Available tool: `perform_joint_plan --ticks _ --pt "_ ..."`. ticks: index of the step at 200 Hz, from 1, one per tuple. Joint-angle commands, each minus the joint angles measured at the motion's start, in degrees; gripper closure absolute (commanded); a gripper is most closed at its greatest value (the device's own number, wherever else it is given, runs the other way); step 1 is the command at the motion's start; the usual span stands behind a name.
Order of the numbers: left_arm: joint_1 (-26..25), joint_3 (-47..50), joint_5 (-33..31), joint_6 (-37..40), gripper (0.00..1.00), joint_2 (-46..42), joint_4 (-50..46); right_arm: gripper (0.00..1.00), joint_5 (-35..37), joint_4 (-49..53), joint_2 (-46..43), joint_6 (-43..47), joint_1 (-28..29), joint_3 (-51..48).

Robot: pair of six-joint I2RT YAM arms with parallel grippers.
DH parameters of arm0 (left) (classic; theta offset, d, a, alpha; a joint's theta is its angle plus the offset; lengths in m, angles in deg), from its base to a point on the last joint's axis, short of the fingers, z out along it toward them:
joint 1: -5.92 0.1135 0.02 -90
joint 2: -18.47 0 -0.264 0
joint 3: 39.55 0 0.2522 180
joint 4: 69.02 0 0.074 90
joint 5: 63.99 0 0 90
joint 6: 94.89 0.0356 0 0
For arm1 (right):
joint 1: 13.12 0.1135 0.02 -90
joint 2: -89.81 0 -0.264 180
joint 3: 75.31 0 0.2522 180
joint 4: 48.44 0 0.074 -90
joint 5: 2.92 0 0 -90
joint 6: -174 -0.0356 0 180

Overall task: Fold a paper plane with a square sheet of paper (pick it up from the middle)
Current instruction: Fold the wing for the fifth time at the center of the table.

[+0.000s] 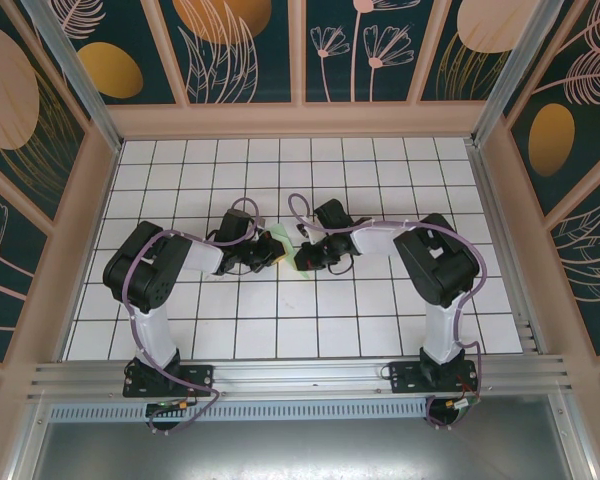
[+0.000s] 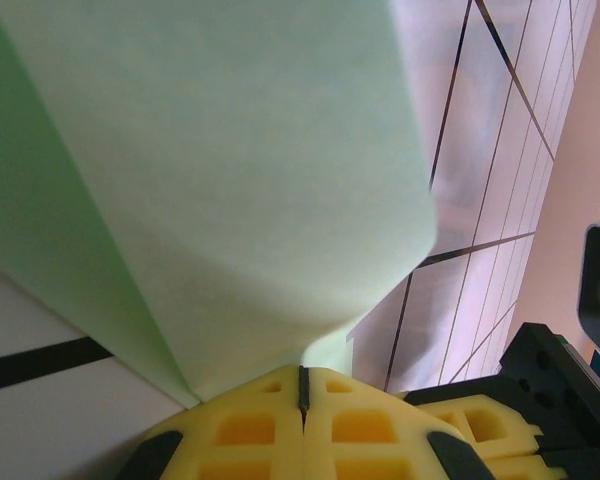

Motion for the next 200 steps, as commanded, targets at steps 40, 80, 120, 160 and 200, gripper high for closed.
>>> perform_joint_plan --ticks 40,80,120,160,200 --pt "-0.3 1.2 -11.2 2.4 1.00 5.7 -6.6 0.93 0.4 2.9 -3.9 0.8 1.0 2.1" --pt "-0.3 1.1 -11.2 2.3 1.00 5.7 -6.9 0.96 2.5 2.3 -2.0 0.3 2.5 2.9" --pt "-0.3 0.9 -11.8 2.2 1.00 5.9 -7.5 0.98 5.3 4.3 -0.8 0.9 2.9 2.7" --pt "-0.3 0.5 -12.3 2.3 1.00 6.1 -8.5 0.98 7.2 6.6 0.0 1.6 2.7 2.2" --pt "-0.3 0.6 -12.9 2.1 1.00 6.2 -8.8 0.98 6.8 7.7 0.5 2.3 2.5 1.8"
